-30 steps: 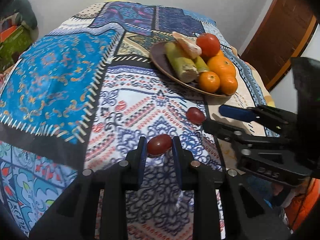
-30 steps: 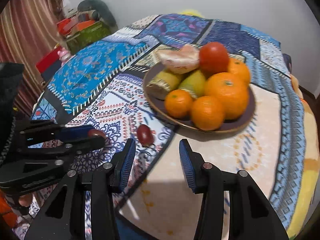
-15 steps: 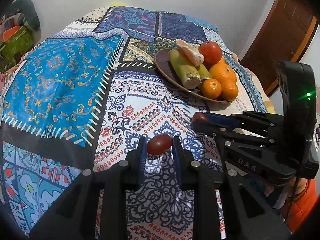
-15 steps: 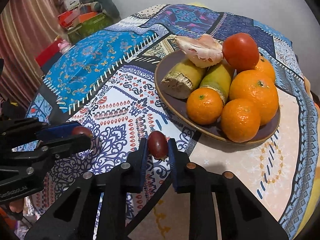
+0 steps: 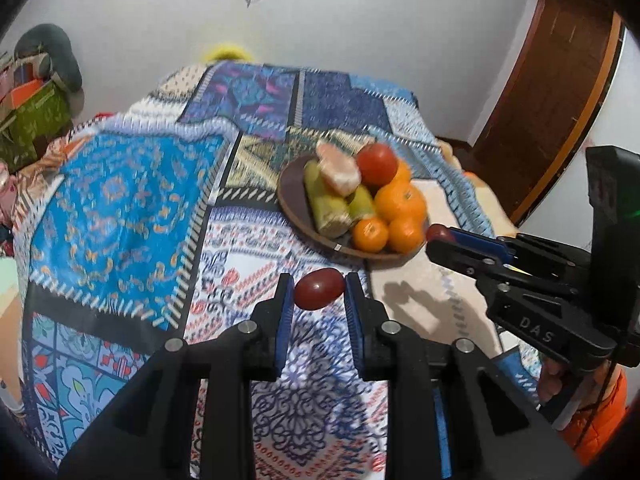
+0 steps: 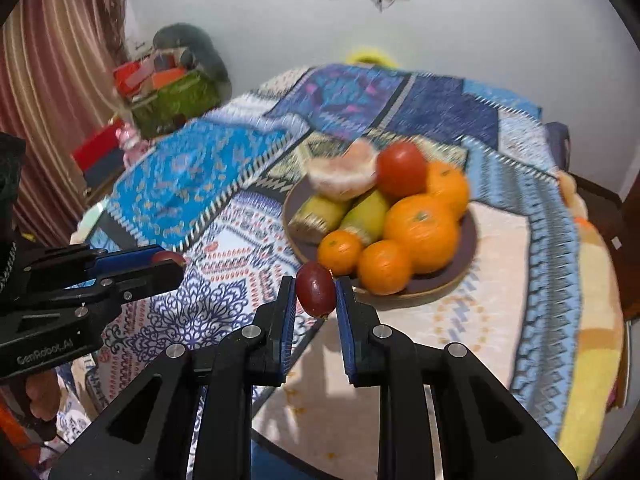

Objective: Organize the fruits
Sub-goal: 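Place both red grapes on the brown plate with both tools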

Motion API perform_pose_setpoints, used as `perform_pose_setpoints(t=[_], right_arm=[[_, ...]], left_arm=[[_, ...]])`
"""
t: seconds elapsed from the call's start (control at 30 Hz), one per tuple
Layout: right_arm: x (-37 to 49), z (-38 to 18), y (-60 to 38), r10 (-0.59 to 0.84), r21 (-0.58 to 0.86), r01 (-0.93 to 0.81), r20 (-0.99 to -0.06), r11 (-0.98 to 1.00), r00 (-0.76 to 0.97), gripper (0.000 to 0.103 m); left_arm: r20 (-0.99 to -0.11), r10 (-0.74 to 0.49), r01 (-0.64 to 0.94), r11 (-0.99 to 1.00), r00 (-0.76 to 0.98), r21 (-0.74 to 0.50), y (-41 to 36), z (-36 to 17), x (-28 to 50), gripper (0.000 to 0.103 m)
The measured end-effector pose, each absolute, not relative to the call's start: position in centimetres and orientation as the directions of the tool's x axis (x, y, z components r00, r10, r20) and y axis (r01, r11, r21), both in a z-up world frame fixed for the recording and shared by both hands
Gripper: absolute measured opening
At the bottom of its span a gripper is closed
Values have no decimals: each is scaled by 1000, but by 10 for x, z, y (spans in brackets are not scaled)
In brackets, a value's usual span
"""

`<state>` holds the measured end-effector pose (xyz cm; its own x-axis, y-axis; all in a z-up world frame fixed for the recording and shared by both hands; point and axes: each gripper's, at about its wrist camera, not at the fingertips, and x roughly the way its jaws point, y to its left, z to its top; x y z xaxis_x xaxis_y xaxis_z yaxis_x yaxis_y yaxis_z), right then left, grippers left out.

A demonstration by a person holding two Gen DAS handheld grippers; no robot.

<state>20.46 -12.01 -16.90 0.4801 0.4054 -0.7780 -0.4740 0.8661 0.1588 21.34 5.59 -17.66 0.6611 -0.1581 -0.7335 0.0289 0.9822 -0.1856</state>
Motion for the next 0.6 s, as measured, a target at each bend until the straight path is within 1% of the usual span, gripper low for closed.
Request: perform_pose_setpoints(t=[0.3,0.6], right_arm=[[211,-134,-142,404,136,-450,-707,883,580,18],[240,-143,-155,392,139,-425,-700,895,597,18]], left_arm=[[-676,-166,70,983,718,-167,33,-147,232,25],[-675,-174,90,983,717,-158,27,-154,276,25]])
